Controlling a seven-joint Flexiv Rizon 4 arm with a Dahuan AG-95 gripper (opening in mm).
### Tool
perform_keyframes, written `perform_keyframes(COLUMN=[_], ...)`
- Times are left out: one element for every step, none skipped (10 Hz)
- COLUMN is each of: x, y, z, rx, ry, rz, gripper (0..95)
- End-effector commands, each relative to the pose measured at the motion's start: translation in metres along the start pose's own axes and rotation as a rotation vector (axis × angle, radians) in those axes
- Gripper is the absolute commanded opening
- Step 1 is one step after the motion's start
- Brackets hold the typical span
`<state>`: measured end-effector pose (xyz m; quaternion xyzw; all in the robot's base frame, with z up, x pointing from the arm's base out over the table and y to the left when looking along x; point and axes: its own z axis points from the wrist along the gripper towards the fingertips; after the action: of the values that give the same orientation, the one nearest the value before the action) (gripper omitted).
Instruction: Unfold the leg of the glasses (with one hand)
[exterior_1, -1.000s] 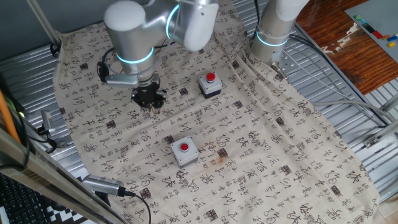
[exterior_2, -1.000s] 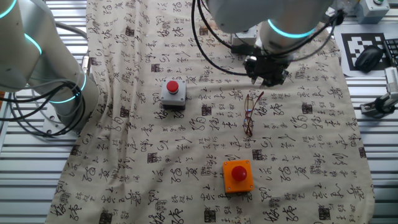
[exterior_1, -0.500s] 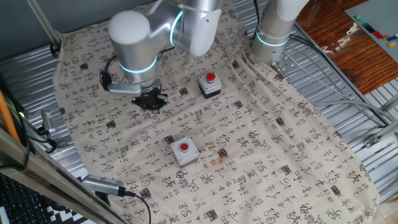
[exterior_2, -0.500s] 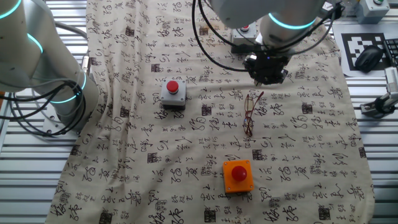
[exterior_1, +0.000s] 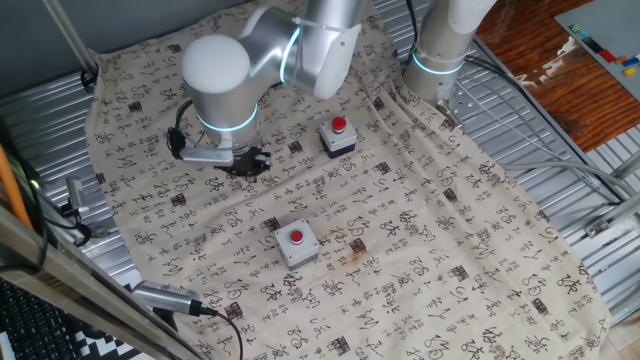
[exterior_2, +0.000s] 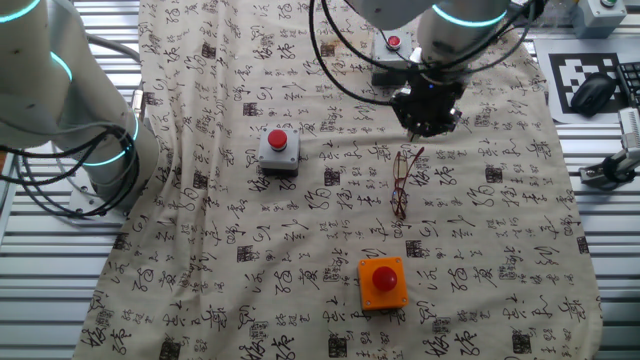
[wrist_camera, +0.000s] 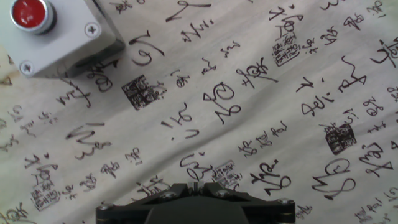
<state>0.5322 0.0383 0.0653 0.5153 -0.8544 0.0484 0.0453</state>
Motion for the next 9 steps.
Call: perform_keyframes(x=[0.002, 0.004, 0.006, 0.008, 0.010, 0.013, 0.016, 0.020, 0.021], y=[-0.002, -0.003, -0.004, -0.006, -0.007, -0.009, -0.010, -0.013, -0.013], z=[-0.001, -0.001, -0.002, -0.003, -0.003, -0.005, -0.005, -0.007, -0.007], rx=[0.001, 0.001, 0.001, 0.001, 0.003, 0.006, 0.006, 0.006, 0.006], ry=[0.005, 0.004, 0.003, 0.003, 0.008, 0.012, 0.013, 0.013, 0.013], rz=[-0.007, -0.013, -0.019, -0.022, -0.026, -0.031, -0.035, -0.043, -0.046], gripper=[0.0, 0.0, 0.0, 0.0, 0.0, 0.0, 0.0, 0.0, 0.0])
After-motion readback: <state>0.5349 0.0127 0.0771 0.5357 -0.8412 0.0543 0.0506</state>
